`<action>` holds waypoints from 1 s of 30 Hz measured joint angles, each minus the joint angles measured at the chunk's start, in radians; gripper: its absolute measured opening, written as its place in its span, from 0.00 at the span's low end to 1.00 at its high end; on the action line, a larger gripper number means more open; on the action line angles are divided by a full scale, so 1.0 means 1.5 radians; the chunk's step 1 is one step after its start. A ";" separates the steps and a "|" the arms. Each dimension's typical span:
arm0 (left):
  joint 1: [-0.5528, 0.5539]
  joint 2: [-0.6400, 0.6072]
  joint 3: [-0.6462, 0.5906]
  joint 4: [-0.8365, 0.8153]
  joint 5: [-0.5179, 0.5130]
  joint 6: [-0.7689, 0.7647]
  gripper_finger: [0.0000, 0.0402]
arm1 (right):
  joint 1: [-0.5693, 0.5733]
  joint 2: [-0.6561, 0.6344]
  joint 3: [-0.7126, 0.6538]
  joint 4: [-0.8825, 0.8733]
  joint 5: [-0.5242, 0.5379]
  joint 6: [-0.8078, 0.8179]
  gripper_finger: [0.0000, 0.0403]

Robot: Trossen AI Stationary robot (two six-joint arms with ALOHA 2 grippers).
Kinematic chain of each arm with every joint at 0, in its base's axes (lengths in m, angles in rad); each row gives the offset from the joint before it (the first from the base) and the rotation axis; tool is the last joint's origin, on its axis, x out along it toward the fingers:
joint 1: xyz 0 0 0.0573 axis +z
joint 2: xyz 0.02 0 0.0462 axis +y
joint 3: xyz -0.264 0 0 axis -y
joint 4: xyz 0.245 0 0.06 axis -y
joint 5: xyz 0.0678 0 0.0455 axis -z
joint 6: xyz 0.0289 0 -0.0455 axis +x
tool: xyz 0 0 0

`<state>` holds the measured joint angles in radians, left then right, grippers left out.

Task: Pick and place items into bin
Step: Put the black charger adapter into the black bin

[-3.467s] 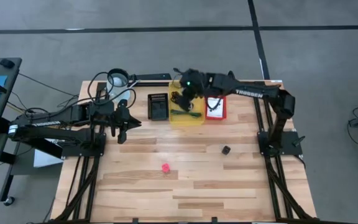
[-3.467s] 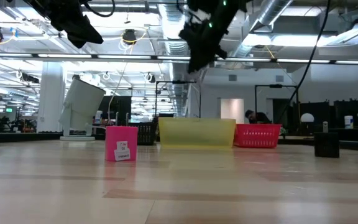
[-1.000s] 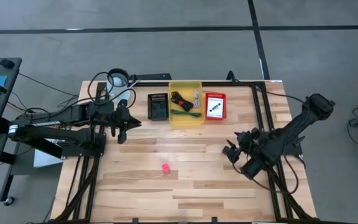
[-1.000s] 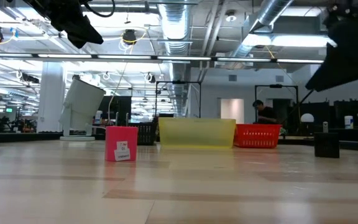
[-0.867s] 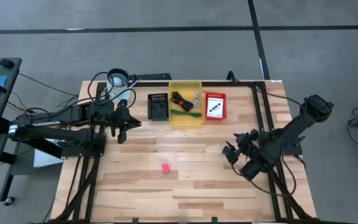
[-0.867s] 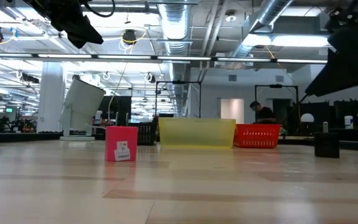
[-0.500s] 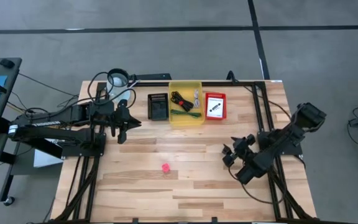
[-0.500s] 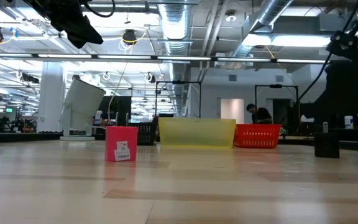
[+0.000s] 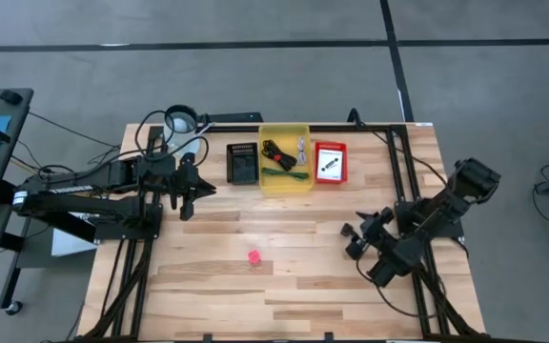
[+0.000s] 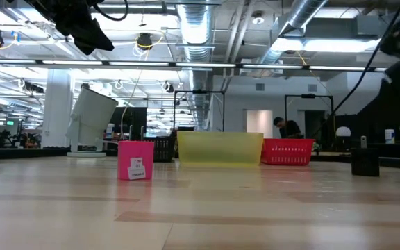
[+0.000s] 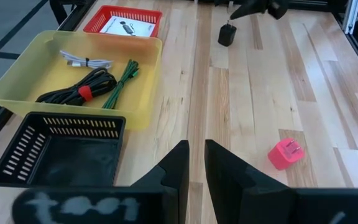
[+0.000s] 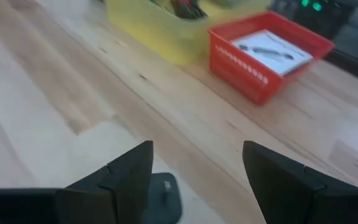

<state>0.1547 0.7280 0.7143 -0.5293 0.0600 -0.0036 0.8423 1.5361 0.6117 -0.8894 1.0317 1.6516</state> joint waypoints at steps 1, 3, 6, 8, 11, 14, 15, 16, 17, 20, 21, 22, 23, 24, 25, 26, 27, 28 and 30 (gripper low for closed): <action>0.000 0.000 0.000 0.000 0.000 0.000 0.10 | 0.009 -0.006 0.000 0.000 0.008 0.000 0.61; 0.000 0.000 0.000 0.000 0.000 0.000 0.10 | 0.028 -0.018 0.000 0.000 0.027 -0.001 0.61; 0.000 0.000 0.000 0.000 0.000 0.000 0.10 | 0.063 -0.031 -0.003 0.001 0.057 -0.001 0.61; 0.000 0.000 0.000 -0.002 0.000 0.000 0.10 | 0.089 -0.041 -0.013 0.009 0.076 -0.001 0.61; 0.000 0.000 0.000 -0.003 0.000 0.000 0.10 | 0.127 -0.059 -0.047 0.039 0.110 0.017 0.61; 0.000 0.000 0.000 -0.003 0.000 0.000 0.10 | 0.147 -0.078 -0.090 0.125 0.145 0.009 0.61; 0.000 0.000 0.000 -0.003 0.000 0.000 0.10 | 0.147 -0.082 -0.104 0.162 0.156 -0.007 0.61; 0.000 0.000 0.000 -0.003 0.000 0.000 0.10 | 0.146 -0.084 -0.114 0.194 0.164 -0.023 0.61; 0.000 0.000 0.000 -0.003 0.000 0.000 0.10 | 0.143 -0.084 -0.121 0.224 0.174 -0.036 0.61; 0.000 0.000 0.000 -0.003 0.000 0.000 0.10 | 0.127 -0.086 -0.126 0.282 0.184 -0.074 0.61; 0.000 0.000 0.000 -0.003 0.000 0.000 0.10 | 0.121 -0.086 -0.125 0.295 0.185 -0.088 0.61; 0.000 0.000 0.000 -0.003 0.000 0.000 0.10 | 0.114 -0.086 -0.123 0.305 0.185 -0.101 0.61; 0.000 0.000 0.000 -0.003 0.000 0.000 0.10 | 0.107 -0.086 -0.119 0.314 0.186 -0.110 0.61; 0.000 0.000 0.000 -0.003 0.000 0.000 0.10 | 0.100 -0.086 -0.115 0.322 0.185 -0.117 0.61; 0.000 0.000 0.000 -0.003 0.000 0.000 0.10 | 0.093 -0.086 -0.112 0.325 0.185 -0.123 0.61; 0.000 0.000 0.000 -0.003 0.000 0.000 0.10 | 0.087 -0.086 -0.109 0.325 0.185 -0.128 0.61; 0.000 0.000 0.000 -0.003 0.000 0.000 0.10 | 0.081 -0.086 -0.106 0.325 0.183 -0.130 0.61; 0.000 0.000 0.000 -0.003 0.000 0.000 0.10 | 0.075 -0.086 -0.104 0.325 0.180 -0.144 0.61; 0.000 0.000 0.000 -0.003 0.000 0.000 0.10 | 0.064 -0.086 -0.102 0.325 0.169 -0.167 0.61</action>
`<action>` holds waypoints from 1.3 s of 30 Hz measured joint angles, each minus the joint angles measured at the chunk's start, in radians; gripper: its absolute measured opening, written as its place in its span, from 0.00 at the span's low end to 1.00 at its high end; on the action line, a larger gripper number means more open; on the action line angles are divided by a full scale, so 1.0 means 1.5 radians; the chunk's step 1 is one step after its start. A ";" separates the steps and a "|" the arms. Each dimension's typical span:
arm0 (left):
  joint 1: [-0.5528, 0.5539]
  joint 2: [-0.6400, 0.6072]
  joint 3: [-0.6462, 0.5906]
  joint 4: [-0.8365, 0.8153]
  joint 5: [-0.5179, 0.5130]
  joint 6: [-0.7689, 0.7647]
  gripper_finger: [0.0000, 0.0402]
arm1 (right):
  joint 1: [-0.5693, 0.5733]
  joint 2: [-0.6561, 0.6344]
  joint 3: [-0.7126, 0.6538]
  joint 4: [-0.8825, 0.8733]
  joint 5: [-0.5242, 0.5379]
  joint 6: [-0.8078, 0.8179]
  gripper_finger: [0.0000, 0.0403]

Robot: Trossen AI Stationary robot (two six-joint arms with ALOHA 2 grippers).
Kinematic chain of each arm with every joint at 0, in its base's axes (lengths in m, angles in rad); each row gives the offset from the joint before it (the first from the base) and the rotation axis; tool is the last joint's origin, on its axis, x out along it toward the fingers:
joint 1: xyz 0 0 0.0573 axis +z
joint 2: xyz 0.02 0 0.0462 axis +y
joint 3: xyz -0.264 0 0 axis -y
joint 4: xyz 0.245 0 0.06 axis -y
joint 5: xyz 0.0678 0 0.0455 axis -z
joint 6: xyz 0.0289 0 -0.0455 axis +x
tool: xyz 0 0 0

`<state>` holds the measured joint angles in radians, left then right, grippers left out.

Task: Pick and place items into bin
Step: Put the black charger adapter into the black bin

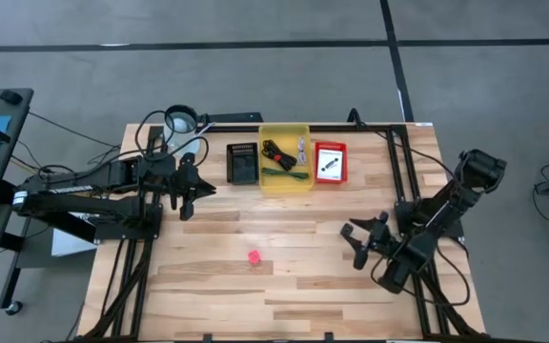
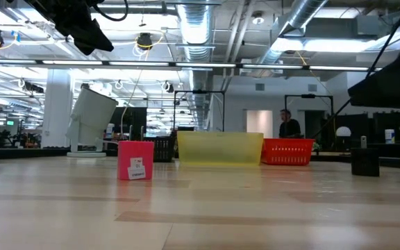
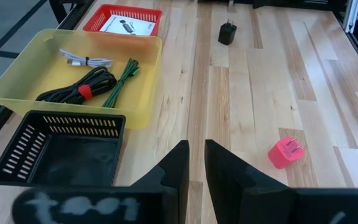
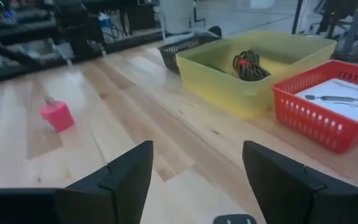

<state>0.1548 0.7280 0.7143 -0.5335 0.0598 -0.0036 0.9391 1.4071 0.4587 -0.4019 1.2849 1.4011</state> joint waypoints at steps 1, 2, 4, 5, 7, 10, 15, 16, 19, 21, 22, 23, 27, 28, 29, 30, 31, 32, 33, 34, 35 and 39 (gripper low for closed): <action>0.000 0.000 0.000 0.000 0.000 0.000 0.10 | -0.004 0.000 0.000 0.000 -0.001 -0.006 0.61; 0.000 0.000 0.000 0.000 0.000 0.000 0.10 | -0.007 0.000 0.000 0.000 -0.001 -0.007 0.61; 0.000 0.000 0.000 0.000 0.000 0.000 0.10 | -0.011 0.004 0.000 0.007 -0.001 -0.009 0.61; 0.000 0.000 0.000 0.000 0.000 0.000 0.10 | -0.013 0.004 0.000 0.014 -0.001 -0.009 0.61; 0.000 0.000 0.000 0.000 0.000 0.000 0.10 | -0.018 0.004 0.000 0.029 -0.001 -0.012 0.61; 0.000 0.000 0.000 0.000 0.000 0.000 0.10 | -0.023 0.005 0.000 0.049 -0.003 -0.040 0.61; 0.000 0.000 0.000 0.000 0.000 0.000 0.10 | -0.020 0.005 0.001 0.039 -0.003 -0.050 0.61; 0.000 0.000 0.000 0.000 0.000 0.000 0.10 | -0.018 0.005 0.001 0.036 -0.003 -0.050 0.61; 0.000 0.000 0.000 0.000 0.000 0.000 0.10 | -0.008 0.005 0.000 0.022 -0.003 -0.044 0.61; 0.000 0.000 0.000 0.000 0.000 0.000 0.10 | -0.006 0.005 -0.006 0.023 -0.003 -0.035 0.61; 0.000 0.000 0.000 0.000 0.000 0.000 0.10 | -0.005 0.005 -0.010 0.023 -0.003 -0.027 0.61; 0.000 0.000 0.000 0.000 0.000 0.000 0.10 | -0.005 0.006 -0.016 0.026 -0.003 -0.022 0.61; 0.000 0.000 0.000 0.000 0.000 0.000 0.10 | -0.005 0.006 -0.040 0.037 -0.010 0.009 0.61; 0.000 0.000 0.000 0.000 0.000 0.000 0.10 | -0.005 0.006 -0.045 0.044 -0.010 0.009 0.61; 0.000 0.000 0.000 0.000 0.000 0.000 0.10 | -0.005 0.006 -0.049 0.050 -0.010 0.008 0.61; 0.000 0.000 0.000 0.000 0.000 0.000 0.10 | -0.005 0.006 -0.052 0.050 -0.010 0.009 0.61; 0.000 0.000 0.000 0.000 0.000 0.000 0.10 | -0.005 0.006 -0.054 0.050 -0.010 0.009 0.61; 0.000 0.000 0.000 0.000 0.000 0.000 0.10 | -0.005 0.006 -0.056 0.051 -0.010 0.009 0.61; 0.000 0.000 0.000 0.000 0.000 0.000 0.10 | -0.005 0.006 -0.059 0.052 -0.012 0.009 0.61; 0.000 0.000 0.000 0.000 0.000 0.000 0.10 | -0.006 0.006 -0.060 0.053 -0.019 0.009 0.61; 0.000 0.000 0.000 0.000 0.000 0.000 0.10 | -0.008 0.006 -0.063 0.057 -0.024 0.009 0.61; 0.000 0.000 0.000 0.000 0.000 0.000 0.10 | -0.012 0.006 -0.080 0.096 -0.036 0.009 0.61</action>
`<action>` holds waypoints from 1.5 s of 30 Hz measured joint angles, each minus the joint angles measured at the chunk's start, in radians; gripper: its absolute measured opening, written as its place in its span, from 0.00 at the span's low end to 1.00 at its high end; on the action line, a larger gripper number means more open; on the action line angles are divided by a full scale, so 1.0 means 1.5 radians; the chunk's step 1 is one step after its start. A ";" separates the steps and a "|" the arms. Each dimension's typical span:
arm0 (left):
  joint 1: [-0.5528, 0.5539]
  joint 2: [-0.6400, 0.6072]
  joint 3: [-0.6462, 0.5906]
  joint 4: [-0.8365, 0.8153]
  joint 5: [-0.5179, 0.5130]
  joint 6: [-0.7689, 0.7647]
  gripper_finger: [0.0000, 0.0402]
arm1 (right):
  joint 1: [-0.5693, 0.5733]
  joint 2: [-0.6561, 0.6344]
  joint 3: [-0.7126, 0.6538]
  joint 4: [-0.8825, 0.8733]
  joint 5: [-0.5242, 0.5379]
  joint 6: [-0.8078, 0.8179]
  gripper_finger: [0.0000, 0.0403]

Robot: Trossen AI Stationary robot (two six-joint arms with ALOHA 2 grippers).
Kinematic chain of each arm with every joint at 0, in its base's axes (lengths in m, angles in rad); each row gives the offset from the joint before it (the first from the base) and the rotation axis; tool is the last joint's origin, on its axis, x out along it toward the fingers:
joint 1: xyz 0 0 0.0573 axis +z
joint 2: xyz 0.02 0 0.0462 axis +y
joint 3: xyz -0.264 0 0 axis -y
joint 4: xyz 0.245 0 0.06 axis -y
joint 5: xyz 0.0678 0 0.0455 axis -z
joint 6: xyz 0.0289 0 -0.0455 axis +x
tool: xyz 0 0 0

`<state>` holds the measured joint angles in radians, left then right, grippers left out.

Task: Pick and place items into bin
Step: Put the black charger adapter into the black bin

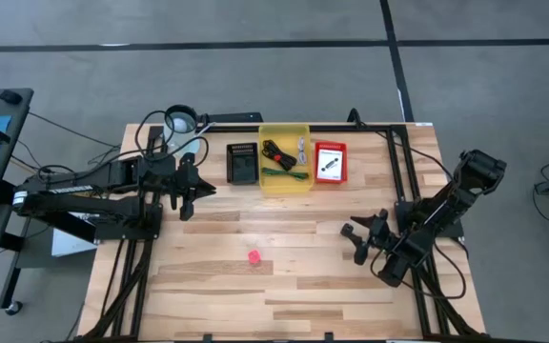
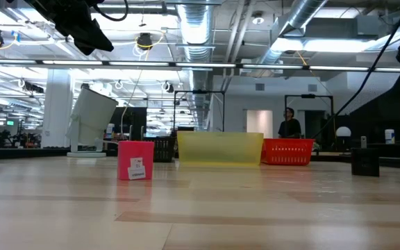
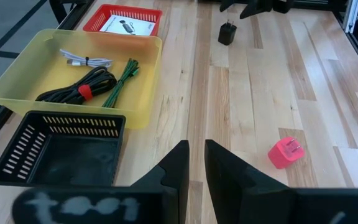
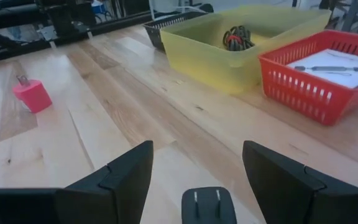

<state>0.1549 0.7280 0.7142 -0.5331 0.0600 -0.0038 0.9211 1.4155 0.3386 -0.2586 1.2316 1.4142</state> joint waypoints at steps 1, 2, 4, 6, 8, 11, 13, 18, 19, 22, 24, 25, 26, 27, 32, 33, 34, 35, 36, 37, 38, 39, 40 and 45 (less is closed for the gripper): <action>0.000 0.000 0.000 0.000 0.000 0.000 0.10 | 0.000 0.000 -0.004 0.008 0.000 0.000 0.61; 0.000 0.000 0.000 0.000 0.000 0.000 0.10 | 0.000 0.000 -0.008 0.015 0.000 -0.001 0.61; 0.000 0.000 0.000 0.000 0.000 0.000 0.10 | 0.000 0.000 -0.016 0.024 0.000 0.000 0.61; 0.000 0.000 0.000 0.000 0.000 0.000 0.10 | 0.000 0.006 -0.021 0.028 0.000 0.000 0.61; 0.000 0.000 0.000 0.000 0.000 0.000 0.10 | 0.000 0.016 -0.021 0.037 0.001 0.000 0.61; 0.000 0.000 0.000 0.000 0.000 0.000 0.10 | 0.000 0.045 -0.021 0.066 0.002 0.000 0.61; 0.000 0.000 0.000 0.000 0.000 0.000 0.10 | 0.000 0.071 -0.021 0.090 0.003 0.000 0.61; 0.000 0.000 0.000 0.000 0.000 0.000 0.10 | 0.000 0.133 -0.021 0.139 0.014 0.000 0.61; 0.000 0.000 0.000 0.000 0.000 0.000 0.10 | 0.000 0.142 -0.021 0.146 0.016 0.000 0.61; 0.000 0.000 0.000 0.000 0.000 0.000 0.10 | 0.000 0.154 -0.021 0.154 0.017 0.000 0.61; 0.000 0.000 0.000 0.000 0.000 0.000 0.10 | -0.001 0.156 -0.021 0.159 0.018 0.000 0.61; 0.000 0.000 0.000 0.000 0.000 0.000 0.10 | -0.001 0.156 -0.021 0.159 0.018 0.000 0.61; 0.000 0.000 0.000 0.000 0.000 0.000 0.10 | -0.001 0.156 -0.021 0.159 0.018 0.000 0.61; 0.000 0.000 0.000 0.000 0.000 0.000 0.10 | -0.002 0.156 -0.021 0.159 0.020 0.000 0.61; 0.000 0.000 0.000 0.000 0.000 0.000 0.10 | -0.014 0.156 -0.021 0.159 0.021 -0.003 0.61; 0.000 0.000 0.000 0.000 0.000 0.000 0.10 | -0.017 0.156 -0.021 0.159 0.021 -0.005 0.61; 0.000 0.000 0.000 0.000 0.000 0.000 0.10 | -0.020 0.156 -0.021 0.159 0.021 -0.005 0.61; 0.000 0.000 0.000 0.000 0.000 0.000 0.10 | -0.023 0.156 -0.021 0.159 0.021 -0.006 0.61; 0.000 0.000 0.000 0.000 0.000 0.000 0.10 | -0.025 0.156 -0.021 0.159 0.020 -0.006 0.61; 0.000 0.000 0.000 0.000 0.000 0.000 0.10 | -0.027 0.156 -0.021 0.159 0.020 -0.006 0.61; 0.000 0.000 0.000 0.000 0.000 0.000 0.10 | -0.029 0.156 -0.021 0.159 0.020 -0.006 0.61; 0.000 0.000 0.000 0.000 0.000 0.000 0.10 | -0.030 0.156 -0.021 0.159 0.019 -0.006 0.61; 0.000 0.000 0.000 0.000 0.000 0.000 0.10 | -0.031 0.156 -0.020 0.159 0.019 -0.006 0.61; 0.000 0.000 0.000 0.000 0.000 0.000 0.10 | -0.031 0.156 -0.020 0.159 0.018 -0.006 0.61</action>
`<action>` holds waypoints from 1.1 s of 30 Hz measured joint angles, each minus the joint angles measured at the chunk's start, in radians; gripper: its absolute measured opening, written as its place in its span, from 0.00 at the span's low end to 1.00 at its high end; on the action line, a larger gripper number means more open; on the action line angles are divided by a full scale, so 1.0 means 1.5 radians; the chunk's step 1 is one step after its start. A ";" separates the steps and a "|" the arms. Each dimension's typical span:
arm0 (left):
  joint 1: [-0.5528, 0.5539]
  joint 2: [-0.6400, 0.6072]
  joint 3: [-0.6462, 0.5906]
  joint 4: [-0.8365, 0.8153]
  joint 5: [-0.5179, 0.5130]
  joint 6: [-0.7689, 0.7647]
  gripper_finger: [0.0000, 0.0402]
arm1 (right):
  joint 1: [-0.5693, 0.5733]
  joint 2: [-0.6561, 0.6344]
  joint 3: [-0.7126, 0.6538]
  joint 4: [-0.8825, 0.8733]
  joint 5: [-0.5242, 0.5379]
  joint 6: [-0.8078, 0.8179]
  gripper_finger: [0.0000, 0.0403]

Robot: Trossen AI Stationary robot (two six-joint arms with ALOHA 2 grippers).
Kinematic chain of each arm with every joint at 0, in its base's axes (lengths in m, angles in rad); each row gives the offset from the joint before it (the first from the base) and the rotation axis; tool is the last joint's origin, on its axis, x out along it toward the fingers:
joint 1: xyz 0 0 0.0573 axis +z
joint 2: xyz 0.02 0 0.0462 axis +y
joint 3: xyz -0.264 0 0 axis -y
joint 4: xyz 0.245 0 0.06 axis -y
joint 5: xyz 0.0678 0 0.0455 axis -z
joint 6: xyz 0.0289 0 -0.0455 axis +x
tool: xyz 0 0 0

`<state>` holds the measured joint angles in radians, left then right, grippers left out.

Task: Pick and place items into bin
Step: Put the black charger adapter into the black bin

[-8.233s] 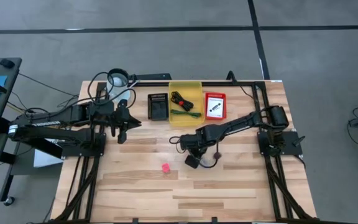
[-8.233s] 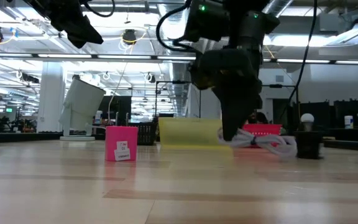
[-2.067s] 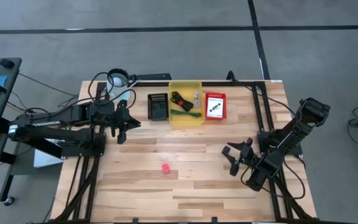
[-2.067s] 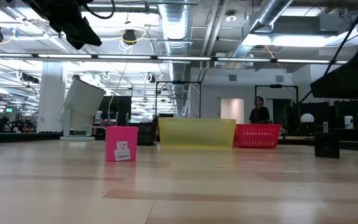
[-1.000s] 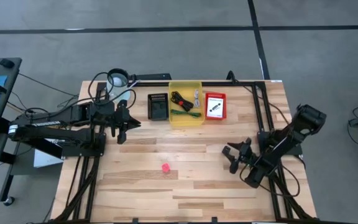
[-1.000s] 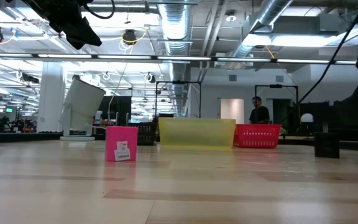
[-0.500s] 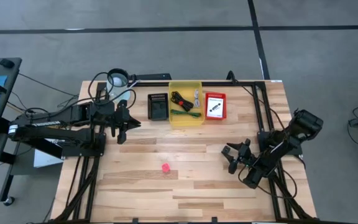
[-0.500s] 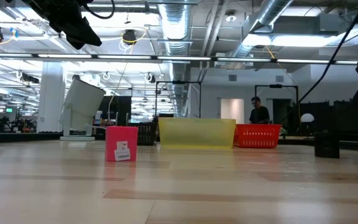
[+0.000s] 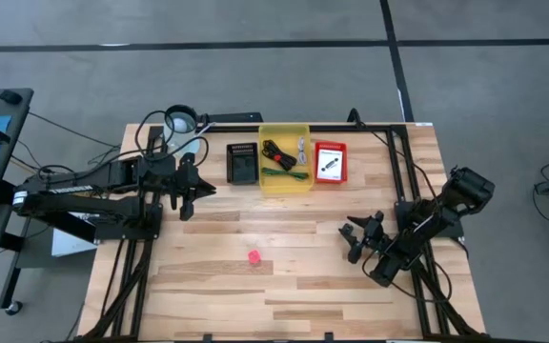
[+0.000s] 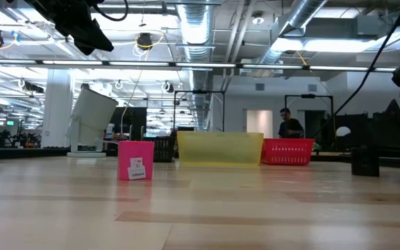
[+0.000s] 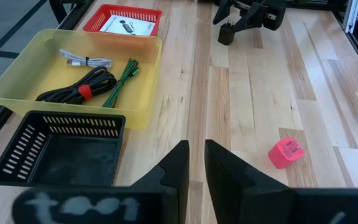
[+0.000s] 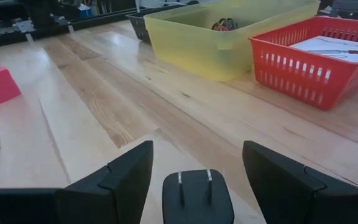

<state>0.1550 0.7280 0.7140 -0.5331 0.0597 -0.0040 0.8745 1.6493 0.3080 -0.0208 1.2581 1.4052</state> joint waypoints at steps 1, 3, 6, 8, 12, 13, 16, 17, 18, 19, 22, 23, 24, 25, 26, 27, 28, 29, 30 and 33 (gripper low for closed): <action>0.000 0.000 0.000 0.000 0.000 0.000 0.10 | 0.000 0.000 0.000 0.000 0.000 0.000 0.61; 0.000 0.000 0.000 0.000 0.000 0.000 0.10 | 0.000 0.000 0.000 0.000 -0.001 0.000 0.61; 0.000 0.000 0.000 0.000 0.000 0.000 0.10 | 0.000 0.000 0.000 0.000 -0.005 0.000 0.61; 0.000 0.000 0.000 0.000 0.000 0.000 0.10 | 0.001 0.000 0.000 0.000 -0.008 0.000 0.61; 0.000 0.000 0.000 0.000 0.000 0.000 0.10 | 0.001 0.000 0.000 0.000 -0.011 -0.002 0.61; 0.000 0.000 0.000 0.000 0.000 0.000 0.10 | 0.001 0.000 0.000 0.000 -0.011 -0.002 0.61; 0.000 0.000 0.000 0.000 0.000 0.000 0.10 | 0.001 0.000 0.000 -0.001 -0.011 -0.002 0.61; 0.000 0.000 0.000 0.000 0.000 0.000 0.10 | 0.001 0.000 0.000 -0.001 -0.011 -0.002 0.61; 0.000 0.000 0.000 0.000 0.000 0.000 0.10 | 0.001 0.000 0.000 -0.001 -0.011 -0.002 0.61; 0.000 0.000 0.000 0.000 0.000 0.000 0.10 | 0.001 0.000 0.000 -0.001 -0.011 -0.002 0.61; 0.000 0.000 0.000 0.000 0.000 0.000 0.10 | 0.001 0.000 0.002 -0.001 -0.010 -0.013 0.61; 0.000 0.000 0.000 0.000 0.000 0.000 0.10 | 0.001 0.000 0.003 -0.001 -0.008 -0.016 0.61; 0.000 0.000 0.000 0.000 0.000 0.000 0.10 | 0.001 0.000 0.004 -0.001 -0.004 -0.017 0.61; 0.000 0.000 0.000 0.000 0.000 0.000 0.10 | 0.001 0.000 0.005 -0.001 -0.002 -0.018 0.61; 0.000 0.000 0.000 0.000 0.000 0.000 0.10 | 0.001 0.000 0.005 -0.001 -0.002 -0.019 0.61; 0.000 0.000 0.000 0.000 0.000 0.000 0.10 | 0.001 0.000 0.005 -0.002 -0.002 -0.019 0.61; 0.000 0.000 0.000 0.000 0.000 0.000 0.10 | 0.001 0.000 0.005 -0.003 -0.002 -0.019 0.61; 0.000 0.000 0.000 0.000 0.000 0.000 0.10 | 0.001 0.000 0.005 -0.003 -0.002 -0.019 0.61; 0.000 0.000 0.000 0.000 0.000 0.000 0.10 | 0.001 0.000 0.005 -0.003 -0.002 -0.019 0.61; 0.000 0.000 0.000 0.000 0.000 0.000 0.10 | 0.001 0.000 0.005 -0.007 -0.002 -0.019 0.61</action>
<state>0.1548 0.7279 0.7142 -0.5331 0.0598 -0.0036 0.8753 1.6493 0.3149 -0.0310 1.2552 1.3772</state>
